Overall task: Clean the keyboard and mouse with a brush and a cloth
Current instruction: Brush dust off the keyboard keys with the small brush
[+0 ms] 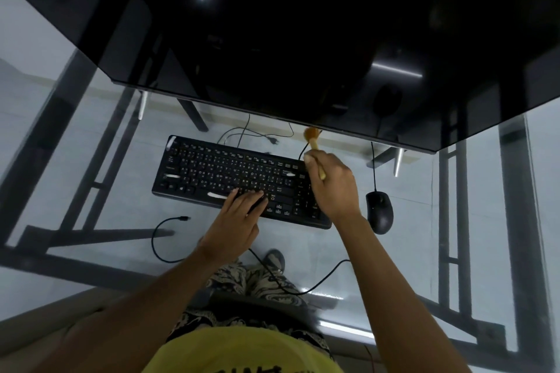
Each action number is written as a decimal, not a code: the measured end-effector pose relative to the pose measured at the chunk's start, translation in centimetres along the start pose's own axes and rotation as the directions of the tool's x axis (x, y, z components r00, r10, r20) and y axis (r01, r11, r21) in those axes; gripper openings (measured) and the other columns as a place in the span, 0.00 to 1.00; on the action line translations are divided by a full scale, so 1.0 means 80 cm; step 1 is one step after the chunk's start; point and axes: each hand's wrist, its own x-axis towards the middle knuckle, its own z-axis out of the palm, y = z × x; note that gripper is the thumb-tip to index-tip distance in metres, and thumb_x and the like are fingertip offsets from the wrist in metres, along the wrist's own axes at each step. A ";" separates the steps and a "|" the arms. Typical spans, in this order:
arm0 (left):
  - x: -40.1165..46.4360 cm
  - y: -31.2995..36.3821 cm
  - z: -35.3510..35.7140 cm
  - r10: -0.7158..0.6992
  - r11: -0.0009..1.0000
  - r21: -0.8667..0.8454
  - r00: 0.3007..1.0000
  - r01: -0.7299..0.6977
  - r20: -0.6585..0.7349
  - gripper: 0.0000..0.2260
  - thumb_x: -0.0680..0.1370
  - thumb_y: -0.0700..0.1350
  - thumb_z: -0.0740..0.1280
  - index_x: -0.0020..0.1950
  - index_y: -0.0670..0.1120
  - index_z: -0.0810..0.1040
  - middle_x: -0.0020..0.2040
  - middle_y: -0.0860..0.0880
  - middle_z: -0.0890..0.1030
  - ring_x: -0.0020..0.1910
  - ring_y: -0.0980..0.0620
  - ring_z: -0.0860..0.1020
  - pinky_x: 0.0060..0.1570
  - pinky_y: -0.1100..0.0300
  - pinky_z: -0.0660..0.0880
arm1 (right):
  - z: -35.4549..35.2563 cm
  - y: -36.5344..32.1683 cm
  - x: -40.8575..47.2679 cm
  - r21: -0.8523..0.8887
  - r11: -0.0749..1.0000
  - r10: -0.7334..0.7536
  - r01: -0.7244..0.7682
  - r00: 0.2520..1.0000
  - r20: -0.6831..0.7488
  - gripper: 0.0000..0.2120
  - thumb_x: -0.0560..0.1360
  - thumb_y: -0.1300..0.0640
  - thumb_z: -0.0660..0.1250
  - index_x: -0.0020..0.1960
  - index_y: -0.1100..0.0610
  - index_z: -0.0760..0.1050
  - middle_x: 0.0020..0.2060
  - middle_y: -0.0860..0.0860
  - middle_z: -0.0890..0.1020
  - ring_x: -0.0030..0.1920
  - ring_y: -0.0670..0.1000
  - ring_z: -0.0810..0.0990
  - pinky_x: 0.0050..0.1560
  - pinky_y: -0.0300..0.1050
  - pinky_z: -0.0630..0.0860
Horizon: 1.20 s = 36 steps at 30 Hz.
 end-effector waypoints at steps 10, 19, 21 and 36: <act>-0.009 -0.007 0.001 0.044 0.999 0.009 0.999 -0.044 -0.015 0.22 0.77 0.46 0.54 0.67 0.40 0.74 0.67 0.41 0.74 0.66 0.43 0.72 0.71 0.46 0.58 | 0.014 0.005 0.002 0.032 0.993 0.117 -0.117 0.993 -0.009 0.15 0.81 0.48 0.57 0.55 0.54 0.78 0.41 0.53 0.81 0.40 0.54 0.79 0.39 0.45 0.74; -0.026 -0.017 0.003 0.139 0.990 0.017 0.988 -0.138 -0.070 0.21 0.76 0.44 0.55 0.66 0.37 0.75 0.65 0.41 0.76 0.65 0.45 0.71 0.70 0.48 0.60 | 0.031 -0.020 -0.001 0.104 0.979 0.174 -0.173 0.985 -0.003 0.14 0.82 0.49 0.57 0.55 0.54 0.79 0.39 0.53 0.82 0.40 0.55 0.80 0.39 0.44 0.73; -0.029 -0.019 0.005 0.147 0.989 0.010 0.987 -0.146 -0.072 0.21 0.76 0.44 0.56 0.66 0.37 0.75 0.66 0.41 0.76 0.65 0.45 0.72 0.69 0.48 0.61 | 0.033 -0.029 -0.005 0.208 0.973 0.065 -0.097 0.985 0.158 0.14 0.81 0.47 0.59 0.52 0.53 0.80 0.37 0.52 0.83 0.38 0.52 0.80 0.40 0.45 0.75; -0.055 -0.042 -0.001 0.073 0.997 -0.024 0.995 -0.075 -0.062 0.22 0.77 0.44 0.55 0.68 0.38 0.73 0.67 0.42 0.75 0.67 0.47 0.71 0.71 0.49 0.62 | 0.063 -0.038 -0.019 0.054 0.991 0.126 -0.119 0.983 -0.137 0.14 0.81 0.51 0.59 0.51 0.57 0.81 0.38 0.53 0.81 0.38 0.52 0.78 0.37 0.44 0.72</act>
